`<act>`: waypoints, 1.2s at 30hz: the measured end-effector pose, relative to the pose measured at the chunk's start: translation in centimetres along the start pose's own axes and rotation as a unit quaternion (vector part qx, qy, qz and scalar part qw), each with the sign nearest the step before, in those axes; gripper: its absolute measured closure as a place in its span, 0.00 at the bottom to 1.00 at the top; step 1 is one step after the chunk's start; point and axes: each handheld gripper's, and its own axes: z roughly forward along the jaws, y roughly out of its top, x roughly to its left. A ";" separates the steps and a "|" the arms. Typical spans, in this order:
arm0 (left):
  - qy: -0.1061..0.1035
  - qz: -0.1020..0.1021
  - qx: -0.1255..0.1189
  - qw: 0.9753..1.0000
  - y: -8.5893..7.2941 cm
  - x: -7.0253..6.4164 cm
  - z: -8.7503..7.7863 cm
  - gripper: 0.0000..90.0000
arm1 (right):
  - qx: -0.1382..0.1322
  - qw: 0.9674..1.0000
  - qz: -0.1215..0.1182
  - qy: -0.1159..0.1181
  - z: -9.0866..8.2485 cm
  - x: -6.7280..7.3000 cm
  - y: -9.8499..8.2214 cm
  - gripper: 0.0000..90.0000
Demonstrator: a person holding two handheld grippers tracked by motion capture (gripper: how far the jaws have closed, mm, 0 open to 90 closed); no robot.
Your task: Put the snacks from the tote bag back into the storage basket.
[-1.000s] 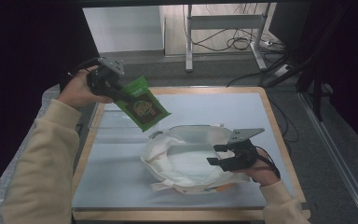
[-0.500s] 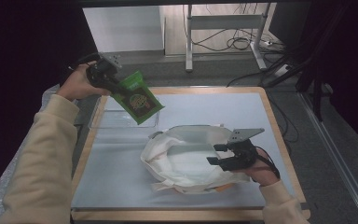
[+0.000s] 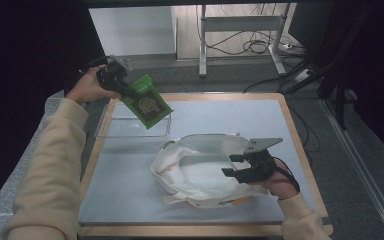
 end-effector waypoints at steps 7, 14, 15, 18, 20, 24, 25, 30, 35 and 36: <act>-0.001 -0.004 0.012 1.000 -0.5 1.6 1.5 0.87 | 0.002 1.000 0.003 -0.005 0.0 -0.2 -0.1 0.46; 0.004 -0.007 0.032 0.999 -1.2 2.5 2.4 0.87 | 0.006 1.000 0.006 -0.007 0.2 -0.4 -0.3 0.46; 0.005 -0.007 0.035 0.999 -1.3 2.5 2.5 0.87 | 0.006 1.000 0.006 -0.007 0.2 -0.4 -0.3 0.46; 0.007 -0.004 0.046 0.999 -1.2 2.6 2.9 0.87 | 0.007 1.000 0.006 -0.007 0.2 -0.4 -0.3 0.46; 0.008 -0.005 0.050 0.999 -1.2 2.6 3.1 0.87 | 0.007 1.000 0.006 -0.008 0.2 -0.4 -0.3 0.46; 0.007 -0.007 0.056 0.998 -1.3 2.7 3.3 0.87 | 0.006 1.000 0.005 -0.007 0.2 -0.4 -0.4 0.46; 0.007 -0.005 0.059 0.998 -1.3 2.8 3.4 0.87 | 0.006 1.000 0.005 -0.007 0.1 -0.4 -0.4 0.46; 0.011 -0.006 0.072 0.997 -1.7 2.9 3.7 0.87 | 0.008 1.000 0.007 -0.008 0.2 -0.5 -0.5 0.46; 0.010 -0.001 0.095 0.995 -1.7 2.9 5.1 0.87 | 0.010 1.000 0.006 -0.007 0.3 -0.5 -0.5 0.46; 0.010 0.001 0.101 0.995 -1.6 2.8 5.6 0.87 | 0.010 1.000 0.006 -0.007 0.4 -0.5 -0.5 0.46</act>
